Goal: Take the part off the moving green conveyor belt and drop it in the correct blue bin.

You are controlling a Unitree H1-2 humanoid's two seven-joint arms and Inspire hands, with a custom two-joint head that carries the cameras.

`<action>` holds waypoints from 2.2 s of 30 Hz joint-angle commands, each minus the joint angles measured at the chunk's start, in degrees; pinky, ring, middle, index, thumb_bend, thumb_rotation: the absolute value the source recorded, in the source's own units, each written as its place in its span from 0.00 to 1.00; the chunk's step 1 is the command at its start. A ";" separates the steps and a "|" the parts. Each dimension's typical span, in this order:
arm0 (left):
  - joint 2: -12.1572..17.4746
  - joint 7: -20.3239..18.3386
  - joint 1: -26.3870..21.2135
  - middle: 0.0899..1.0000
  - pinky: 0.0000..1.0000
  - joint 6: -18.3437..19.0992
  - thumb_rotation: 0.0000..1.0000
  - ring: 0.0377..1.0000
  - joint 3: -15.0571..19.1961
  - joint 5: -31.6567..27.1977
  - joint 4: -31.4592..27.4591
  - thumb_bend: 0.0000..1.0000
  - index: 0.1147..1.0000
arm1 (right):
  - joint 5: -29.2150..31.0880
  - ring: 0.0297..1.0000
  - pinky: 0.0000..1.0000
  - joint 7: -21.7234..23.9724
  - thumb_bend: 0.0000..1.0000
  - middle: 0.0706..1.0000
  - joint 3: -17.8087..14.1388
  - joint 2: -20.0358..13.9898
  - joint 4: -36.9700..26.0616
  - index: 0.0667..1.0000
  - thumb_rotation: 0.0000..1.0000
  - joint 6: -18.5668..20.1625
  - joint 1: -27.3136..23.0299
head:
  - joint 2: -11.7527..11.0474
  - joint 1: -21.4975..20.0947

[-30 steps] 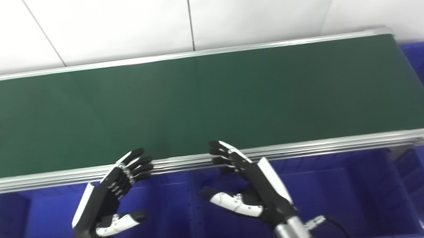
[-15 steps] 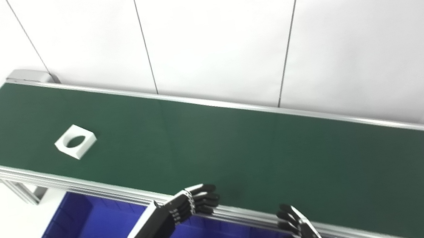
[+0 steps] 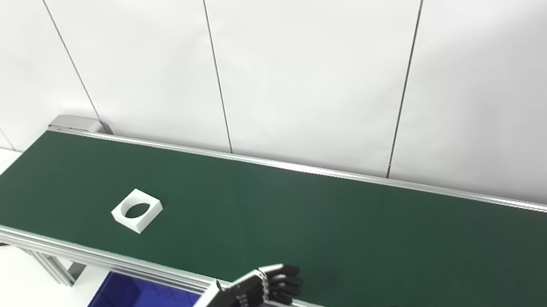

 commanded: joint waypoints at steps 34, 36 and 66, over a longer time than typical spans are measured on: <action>33.70 -0.90 -25.17 0.88 0.74 9.45 0.05 0.84 6.60 31.68 6.33 0.93 0.84 | -0.01 0.81 0.71 -0.55 0.43 0.85 0.12 1.87 0.50 0.91 0.65 -3.39 -2.53 | 1.38 -0.53; 34.41 -0.36 -26.66 0.88 0.74 8.44 0.05 0.84 5.24 34.40 9.12 0.93 0.84 | 0.05 0.81 0.71 -0.56 0.43 0.85 0.08 1.86 0.63 0.90 0.64 -3.50 -2.56 | 1.41 -0.60; 30.44 3.95 -43.51 0.82 0.71 1.94 0.00 0.77 -14.42 56.25 32.09 0.91 0.78 | 1.15 0.81 0.71 -0.35 0.45 0.85 -0.08 1.67 0.75 0.93 0.62 -5.16 -1.98 | 1.91 -2.19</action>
